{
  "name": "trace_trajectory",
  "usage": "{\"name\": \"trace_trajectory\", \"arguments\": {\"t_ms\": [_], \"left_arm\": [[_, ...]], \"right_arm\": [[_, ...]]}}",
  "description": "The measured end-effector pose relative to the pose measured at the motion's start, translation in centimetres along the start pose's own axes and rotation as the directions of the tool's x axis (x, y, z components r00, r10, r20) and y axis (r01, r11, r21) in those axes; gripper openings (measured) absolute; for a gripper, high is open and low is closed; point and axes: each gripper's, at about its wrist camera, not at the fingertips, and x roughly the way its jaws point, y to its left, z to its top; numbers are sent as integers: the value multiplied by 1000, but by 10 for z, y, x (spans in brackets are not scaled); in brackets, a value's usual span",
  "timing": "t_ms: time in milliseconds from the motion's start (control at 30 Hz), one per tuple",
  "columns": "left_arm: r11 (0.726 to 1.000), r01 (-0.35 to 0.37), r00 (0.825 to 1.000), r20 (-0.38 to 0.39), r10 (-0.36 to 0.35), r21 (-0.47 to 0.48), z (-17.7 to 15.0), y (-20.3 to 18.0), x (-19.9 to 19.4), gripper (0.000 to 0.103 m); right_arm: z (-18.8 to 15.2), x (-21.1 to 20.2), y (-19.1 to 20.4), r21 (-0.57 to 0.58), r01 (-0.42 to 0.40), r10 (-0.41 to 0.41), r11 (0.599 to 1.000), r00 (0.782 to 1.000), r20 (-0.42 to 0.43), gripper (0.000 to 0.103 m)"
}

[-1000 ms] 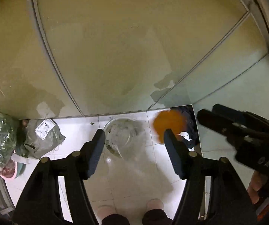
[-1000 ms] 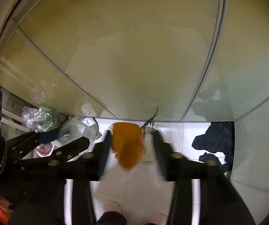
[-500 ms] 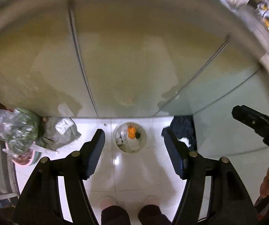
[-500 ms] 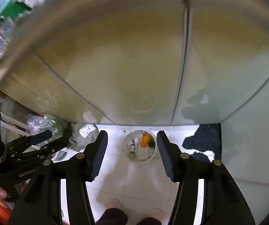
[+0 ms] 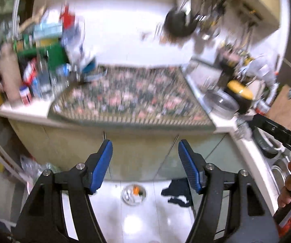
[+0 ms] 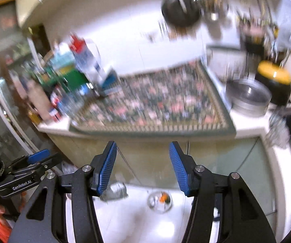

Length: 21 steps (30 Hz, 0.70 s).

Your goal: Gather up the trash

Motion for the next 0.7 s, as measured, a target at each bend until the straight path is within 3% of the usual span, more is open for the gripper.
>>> {"name": "trace_trajectory", "arguments": {"t_ms": [167, 233, 400, 467, 567, 700], "left_arm": [[998, 39, 993, 109, -44, 55, 0, -6, -87, 75], [997, 35, 990, 134, -44, 69, -4, -5, -113, 92], [995, 42, 981, 184, -57, 85, -19, 2, -172, 102], [995, 39, 980, 192, -57, 95, -25, 3, -186, 102], [994, 41, 978, 199, -60, 100, -32, 5, -204, 102], [994, 41, 975, 212, -61, 101, -37, 7, -217, 102]], "right_arm": [[-3, -64, 46, -44, 10, -5, 999, 994, 113, 51], [-10, -87, 63, -57, 11, -3, 998, 990, 141, 53], [-23, -119, 90, -76, 18, -5, 997, 985, 171, 69], [-29, -133, 99, -74, 26, -12, 997, 982, 188, 85], [-34, -150, 105, -80, 43, -25, 996, 977, 212, 99], [-38, -163, 114, -99, 79, -54, 992, 969, 240, 103]]}}
